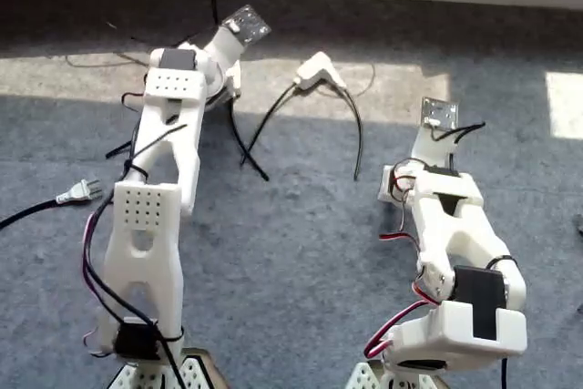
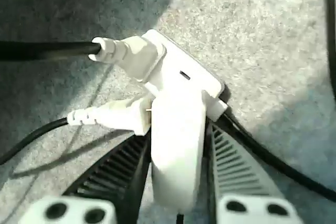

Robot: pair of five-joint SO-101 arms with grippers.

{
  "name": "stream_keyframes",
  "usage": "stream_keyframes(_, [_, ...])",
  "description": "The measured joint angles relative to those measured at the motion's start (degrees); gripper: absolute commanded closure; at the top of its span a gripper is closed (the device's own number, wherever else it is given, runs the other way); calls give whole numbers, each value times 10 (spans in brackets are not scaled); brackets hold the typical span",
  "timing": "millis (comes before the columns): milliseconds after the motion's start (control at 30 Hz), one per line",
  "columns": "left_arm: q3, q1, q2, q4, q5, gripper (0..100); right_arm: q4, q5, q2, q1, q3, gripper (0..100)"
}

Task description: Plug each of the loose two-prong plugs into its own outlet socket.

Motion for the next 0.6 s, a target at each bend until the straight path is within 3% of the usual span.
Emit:
stream_keyframes(133, [-164,-11,96,49,47,768,0,0,0,0,0,991])
stream_keyframes(300, [-313,-7,118,140,78,765,0,0,0,0,0,991])
stream_keyframes(600, [-328,-5,-8,248,104,764,0,0,0,0,0,991])
